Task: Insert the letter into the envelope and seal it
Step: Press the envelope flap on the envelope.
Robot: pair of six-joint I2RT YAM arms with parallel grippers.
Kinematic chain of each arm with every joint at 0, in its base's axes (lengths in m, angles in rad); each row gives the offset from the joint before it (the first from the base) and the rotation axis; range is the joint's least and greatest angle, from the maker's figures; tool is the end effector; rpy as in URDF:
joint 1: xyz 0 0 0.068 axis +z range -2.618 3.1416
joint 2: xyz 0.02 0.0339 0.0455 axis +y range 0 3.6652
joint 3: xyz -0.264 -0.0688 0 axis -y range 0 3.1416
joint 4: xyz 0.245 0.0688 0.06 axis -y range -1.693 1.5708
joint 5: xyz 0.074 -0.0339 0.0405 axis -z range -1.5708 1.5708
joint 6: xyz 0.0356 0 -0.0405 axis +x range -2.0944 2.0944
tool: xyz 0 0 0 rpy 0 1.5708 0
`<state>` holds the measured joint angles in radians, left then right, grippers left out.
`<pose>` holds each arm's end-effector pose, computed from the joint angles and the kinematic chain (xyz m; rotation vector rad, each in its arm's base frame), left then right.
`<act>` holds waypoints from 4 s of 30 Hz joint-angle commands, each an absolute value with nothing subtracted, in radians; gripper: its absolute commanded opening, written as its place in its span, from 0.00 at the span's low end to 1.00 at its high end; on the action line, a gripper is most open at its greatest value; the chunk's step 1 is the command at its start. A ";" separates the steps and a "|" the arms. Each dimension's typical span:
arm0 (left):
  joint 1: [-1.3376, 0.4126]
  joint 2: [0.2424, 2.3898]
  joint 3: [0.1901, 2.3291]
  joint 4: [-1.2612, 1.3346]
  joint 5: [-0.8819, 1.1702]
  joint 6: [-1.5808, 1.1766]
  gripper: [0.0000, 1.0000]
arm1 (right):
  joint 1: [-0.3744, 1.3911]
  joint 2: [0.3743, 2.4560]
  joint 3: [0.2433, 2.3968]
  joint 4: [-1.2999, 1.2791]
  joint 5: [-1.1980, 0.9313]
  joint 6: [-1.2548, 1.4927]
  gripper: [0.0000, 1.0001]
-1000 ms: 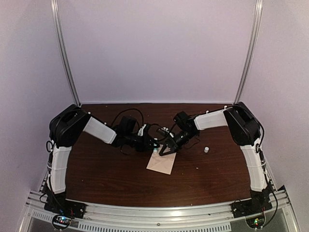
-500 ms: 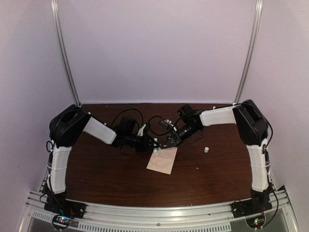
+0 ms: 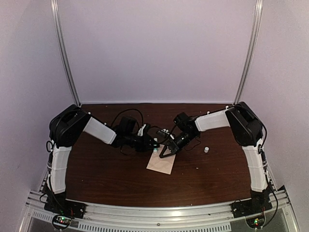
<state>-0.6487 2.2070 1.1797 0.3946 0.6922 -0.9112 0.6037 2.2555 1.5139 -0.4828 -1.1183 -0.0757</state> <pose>0.3343 -0.2819 0.0872 0.1255 2.5339 -1.5293 0.3429 0.2753 0.1125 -1.1415 2.3706 1.6994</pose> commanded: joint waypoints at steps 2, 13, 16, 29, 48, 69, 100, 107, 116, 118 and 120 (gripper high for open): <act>-0.647 2.198 1.192 0.376 0.675 -0.872 0.00 | 0.604 2.284 1.483 -0.513 -1.071 -0.087 0.12; -0.647 2.045 1.143 0.368 0.719 -0.849 0.00 | 0.603 2.319 1.490 -0.508 -1.080 -0.071 0.11; -0.649 1.985 1.088 0.331 0.723 -0.833 0.00 | 0.603 2.322 1.487 -0.504 -1.091 -0.071 0.11; -0.724 1.977 0.940 0.349 0.732 -0.857 0.00 | 0.603 2.336 1.482 -0.487 -1.105 -0.065 0.11; -0.726 2.080 0.925 0.347 0.724 -0.835 0.00 | 0.582 2.330 1.488 -0.492 -1.095 -0.066 0.11; -0.726 2.095 0.928 0.336 0.722 -0.817 0.00 | 0.558 2.351 1.537 -0.497 -1.049 -0.062 0.11; -0.716 2.093 0.936 0.326 0.727 -0.812 0.00 | 0.531 2.369 1.593 -0.517 -1.035 -0.069 0.11; -0.716 2.064 0.991 0.271 0.702 -0.780 0.00 | 0.530 2.343 1.599 -0.535 -1.045 -0.088 0.11; -0.716 1.878 1.107 0.269 0.704 -0.742 0.00 | 0.451 2.064 1.713 -0.684 -1.102 -0.202 0.13; -0.716 1.850 1.145 0.235 0.705 -0.717 0.00 | 0.427 1.980 1.725 -0.718 -1.068 -0.247 0.14; -0.716 1.825 1.174 0.208 0.699 -0.690 0.00 | 0.408 1.906 1.715 -0.743 -1.013 -0.291 0.17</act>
<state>-0.7216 1.9060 1.0969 0.2295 0.7071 -0.7605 0.4511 2.0968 1.6760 -0.6678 -1.0866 -0.1818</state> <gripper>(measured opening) 0.199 0.150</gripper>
